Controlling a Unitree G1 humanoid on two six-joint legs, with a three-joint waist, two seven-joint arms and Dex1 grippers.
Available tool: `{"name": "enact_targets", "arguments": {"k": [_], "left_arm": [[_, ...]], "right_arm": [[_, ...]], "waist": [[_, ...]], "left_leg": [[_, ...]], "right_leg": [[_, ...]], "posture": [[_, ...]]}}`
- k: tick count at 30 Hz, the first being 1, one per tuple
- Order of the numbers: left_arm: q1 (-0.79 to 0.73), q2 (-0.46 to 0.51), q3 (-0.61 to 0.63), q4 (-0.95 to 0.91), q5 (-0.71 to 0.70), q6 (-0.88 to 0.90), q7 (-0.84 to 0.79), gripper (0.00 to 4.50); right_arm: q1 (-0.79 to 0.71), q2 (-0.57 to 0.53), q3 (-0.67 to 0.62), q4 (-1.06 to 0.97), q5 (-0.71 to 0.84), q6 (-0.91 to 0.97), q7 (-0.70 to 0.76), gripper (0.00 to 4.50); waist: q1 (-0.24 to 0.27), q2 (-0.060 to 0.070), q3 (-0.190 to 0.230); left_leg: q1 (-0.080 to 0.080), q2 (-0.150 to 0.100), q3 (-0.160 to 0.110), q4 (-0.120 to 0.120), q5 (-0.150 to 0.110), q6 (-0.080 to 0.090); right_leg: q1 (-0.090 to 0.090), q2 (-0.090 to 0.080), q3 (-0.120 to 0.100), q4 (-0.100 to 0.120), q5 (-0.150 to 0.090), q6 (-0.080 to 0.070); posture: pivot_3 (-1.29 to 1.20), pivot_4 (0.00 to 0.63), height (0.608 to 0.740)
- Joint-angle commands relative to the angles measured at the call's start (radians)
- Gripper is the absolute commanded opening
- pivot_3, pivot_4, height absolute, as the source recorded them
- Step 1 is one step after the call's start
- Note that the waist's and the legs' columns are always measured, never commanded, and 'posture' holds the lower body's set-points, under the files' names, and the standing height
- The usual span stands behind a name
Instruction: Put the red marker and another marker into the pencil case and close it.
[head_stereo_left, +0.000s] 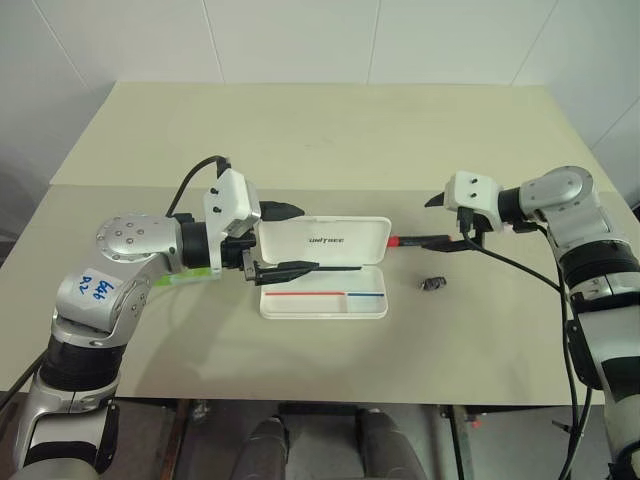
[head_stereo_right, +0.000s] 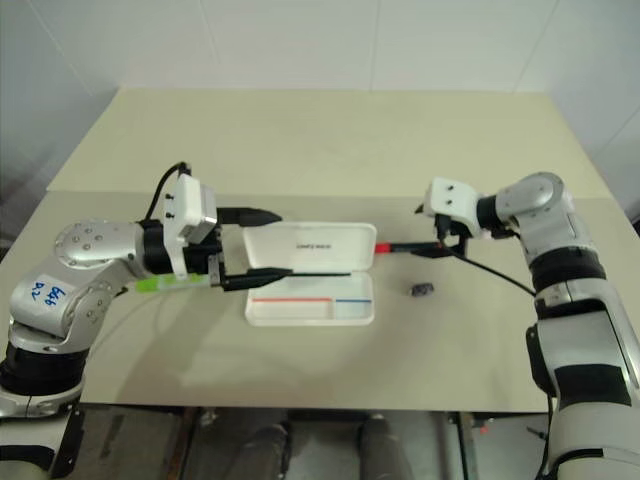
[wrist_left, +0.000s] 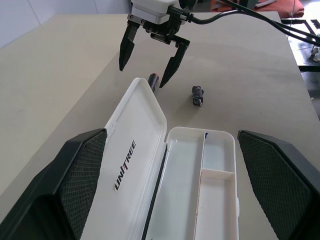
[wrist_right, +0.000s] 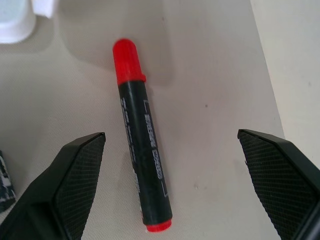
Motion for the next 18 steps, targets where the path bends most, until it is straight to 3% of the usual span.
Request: {"name": "enact_targets", "arguments": {"k": [1,13,18], "left_arm": [[-0.013,-0.002,0.005,-0.042,-0.017,-0.002,0.003,4.49],[-0.024,-0.023,-0.001,-0.039,-0.011,-0.013,0.006,4.49],[-0.026,-0.032,-0.004,-0.041,-0.012,-0.012,0.005,4.5]], "right_arm": [[-0.037,0.008,0.001,0.07,-0.034,-0.034,0.005,4.5],[-0.041,0.053,0.006,0.18,-0.124,-0.065,-0.032,4.5],[-0.046,0.065,0.006,0.205,-0.141,-0.054,-0.046,2.96]], "waist": [[-0.001,0.0,0.0],[-0.023,0.0,0.0],[-0.024,0.0,0.0]], "left_leg": [[0.0,0.0,0.0,0.0,0.0,0.0],[0.0,0.0,0.0,0.001,0.001,-0.001],[0.002,-0.001,0.0,0.004,0.002,-0.002]], "right_leg": [[0.0,0.0,0.0,0.0,0.0,0.0],[0.0,0.0,0.0,0.003,0.0,0.0],[0.001,0.0,0.001,0.007,0.0,0.0]], "posture": [[0.0,0.15,0.74],[0.0,0.15,0.74],[0.0,0.15,0.74]]}}
